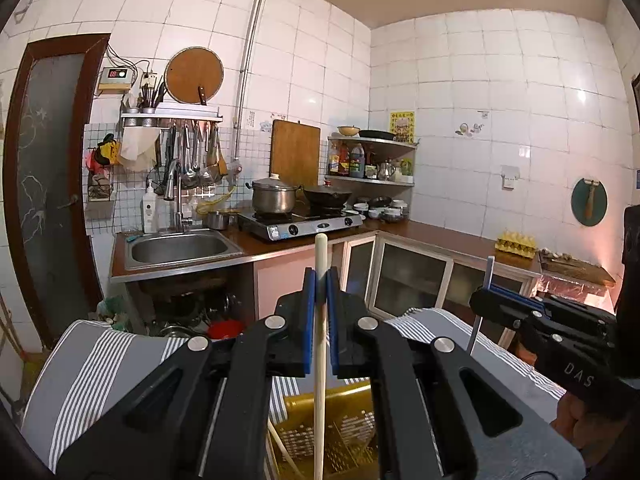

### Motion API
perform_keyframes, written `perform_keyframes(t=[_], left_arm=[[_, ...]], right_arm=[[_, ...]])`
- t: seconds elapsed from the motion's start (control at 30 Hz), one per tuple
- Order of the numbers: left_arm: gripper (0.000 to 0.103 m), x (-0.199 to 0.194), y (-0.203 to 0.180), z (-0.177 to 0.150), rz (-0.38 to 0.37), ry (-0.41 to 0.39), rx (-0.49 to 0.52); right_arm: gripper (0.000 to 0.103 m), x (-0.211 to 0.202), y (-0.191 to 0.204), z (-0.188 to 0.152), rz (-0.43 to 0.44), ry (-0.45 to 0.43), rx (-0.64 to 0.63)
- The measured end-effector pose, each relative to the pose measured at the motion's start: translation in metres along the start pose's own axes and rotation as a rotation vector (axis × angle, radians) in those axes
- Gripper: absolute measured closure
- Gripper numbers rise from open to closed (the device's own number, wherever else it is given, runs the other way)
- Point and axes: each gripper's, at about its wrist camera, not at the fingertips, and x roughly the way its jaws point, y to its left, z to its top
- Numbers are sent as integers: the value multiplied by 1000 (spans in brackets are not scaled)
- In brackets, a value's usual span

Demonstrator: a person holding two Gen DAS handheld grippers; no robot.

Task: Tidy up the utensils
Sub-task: 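Carry the chopstick with the left gripper while the right gripper carries the spatula toward the caddy, then lower the chopstick into the caddy and open the left gripper while the right gripper releases the spatula there, then move both grippers back over the utensils on the table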

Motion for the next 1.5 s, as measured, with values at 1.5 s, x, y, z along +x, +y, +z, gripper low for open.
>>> perform_keyframes(t=[1.5], left_arm=[[66, -41, 74, -123, 158, 195, -107]], right_arm=[[65, -18, -59, -134, -175, 243, 67]])
